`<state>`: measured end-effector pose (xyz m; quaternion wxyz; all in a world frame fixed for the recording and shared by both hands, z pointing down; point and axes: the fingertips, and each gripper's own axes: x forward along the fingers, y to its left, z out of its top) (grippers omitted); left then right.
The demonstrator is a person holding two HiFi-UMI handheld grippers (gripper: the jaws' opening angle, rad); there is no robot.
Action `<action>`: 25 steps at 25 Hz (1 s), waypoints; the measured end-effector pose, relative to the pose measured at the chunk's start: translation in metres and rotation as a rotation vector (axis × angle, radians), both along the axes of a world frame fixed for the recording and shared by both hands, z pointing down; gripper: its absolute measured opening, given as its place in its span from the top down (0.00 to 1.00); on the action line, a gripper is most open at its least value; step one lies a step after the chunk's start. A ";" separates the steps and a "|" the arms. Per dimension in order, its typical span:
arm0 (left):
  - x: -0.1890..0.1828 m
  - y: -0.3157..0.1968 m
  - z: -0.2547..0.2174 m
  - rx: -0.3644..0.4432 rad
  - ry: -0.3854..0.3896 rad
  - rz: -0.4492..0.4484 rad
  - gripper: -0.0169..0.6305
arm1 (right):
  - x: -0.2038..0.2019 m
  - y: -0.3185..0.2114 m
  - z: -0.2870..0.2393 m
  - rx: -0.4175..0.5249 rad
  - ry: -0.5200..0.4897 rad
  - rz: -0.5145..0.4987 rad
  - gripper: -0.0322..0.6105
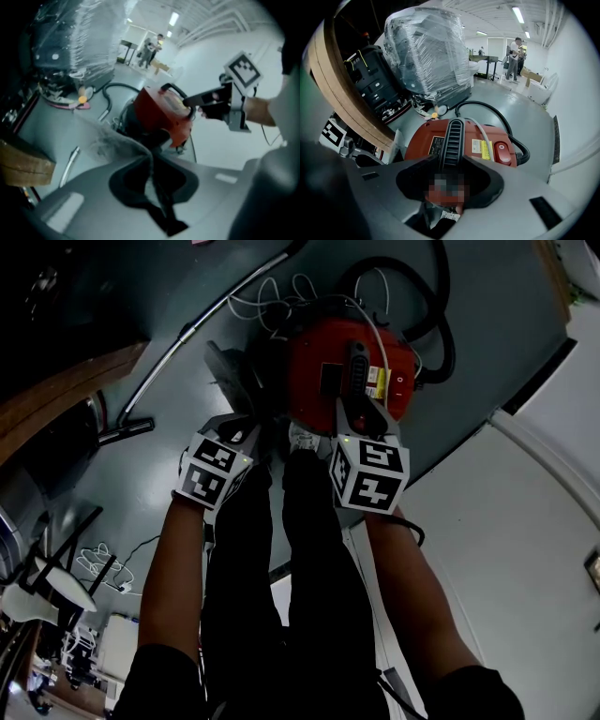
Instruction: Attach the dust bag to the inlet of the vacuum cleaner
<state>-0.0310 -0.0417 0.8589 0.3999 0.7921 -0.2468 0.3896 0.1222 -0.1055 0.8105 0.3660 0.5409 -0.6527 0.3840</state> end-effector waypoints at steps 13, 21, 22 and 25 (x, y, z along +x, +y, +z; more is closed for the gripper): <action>-0.003 0.005 -0.013 -0.004 -0.018 -0.233 0.80 | 0.000 0.002 0.000 0.015 -0.056 0.024 0.71; -0.022 -0.022 -0.081 0.197 -0.042 -0.381 0.98 | 0.007 0.011 -0.047 0.071 0.001 0.058 0.94; -0.017 -0.027 -0.093 0.201 -0.023 -0.378 0.98 | 0.006 0.011 -0.056 0.072 0.002 0.059 0.95; -0.004 -0.041 -0.135 0.225 -0.001 -0.352 0.98 | 0.003 0.006 -0.088 0.090 0.004 0.060 0.95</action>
